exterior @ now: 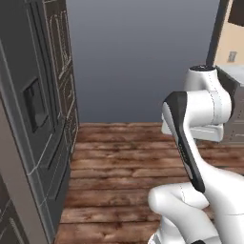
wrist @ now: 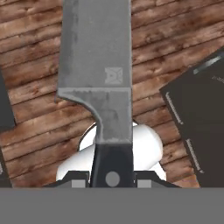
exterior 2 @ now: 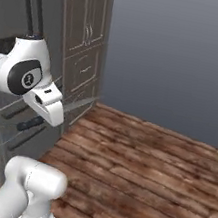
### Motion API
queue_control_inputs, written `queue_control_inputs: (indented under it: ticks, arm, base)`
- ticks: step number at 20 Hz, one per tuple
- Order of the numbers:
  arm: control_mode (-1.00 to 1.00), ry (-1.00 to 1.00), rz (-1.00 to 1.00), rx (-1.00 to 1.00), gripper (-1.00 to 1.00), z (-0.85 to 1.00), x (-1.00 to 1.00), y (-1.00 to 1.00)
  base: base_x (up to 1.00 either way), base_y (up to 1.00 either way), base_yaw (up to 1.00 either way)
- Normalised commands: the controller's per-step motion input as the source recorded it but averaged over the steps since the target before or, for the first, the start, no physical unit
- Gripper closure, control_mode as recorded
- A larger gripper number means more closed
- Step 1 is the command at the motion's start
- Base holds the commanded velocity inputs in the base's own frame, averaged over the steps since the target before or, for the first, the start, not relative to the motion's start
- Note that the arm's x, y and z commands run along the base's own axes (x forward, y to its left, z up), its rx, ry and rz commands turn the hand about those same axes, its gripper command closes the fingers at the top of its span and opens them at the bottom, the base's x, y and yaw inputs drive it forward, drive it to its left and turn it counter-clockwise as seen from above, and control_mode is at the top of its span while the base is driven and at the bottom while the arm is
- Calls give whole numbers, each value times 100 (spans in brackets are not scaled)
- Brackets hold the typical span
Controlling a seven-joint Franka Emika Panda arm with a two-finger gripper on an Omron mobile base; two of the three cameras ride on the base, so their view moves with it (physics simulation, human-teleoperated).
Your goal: Move the cutting board and knife to the sink. Then move spray from the shelves to the counter.
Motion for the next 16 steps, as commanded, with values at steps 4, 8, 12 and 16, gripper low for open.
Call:
queue_control_inputs:
  ticks: [4,8,12,16]
  arm:
    - [100,0,0,0,100,0,0,0]
    - [100,0,0,0,100,0,0,0]
    - [100,0,0,0,100,0,0,0]
    - [100,0,0,0,100,0,0,0]
  base:
    - [33,-4,-78]
    - [44,1,-78]
    - [76,40,-70]
    - [98,49,-56]
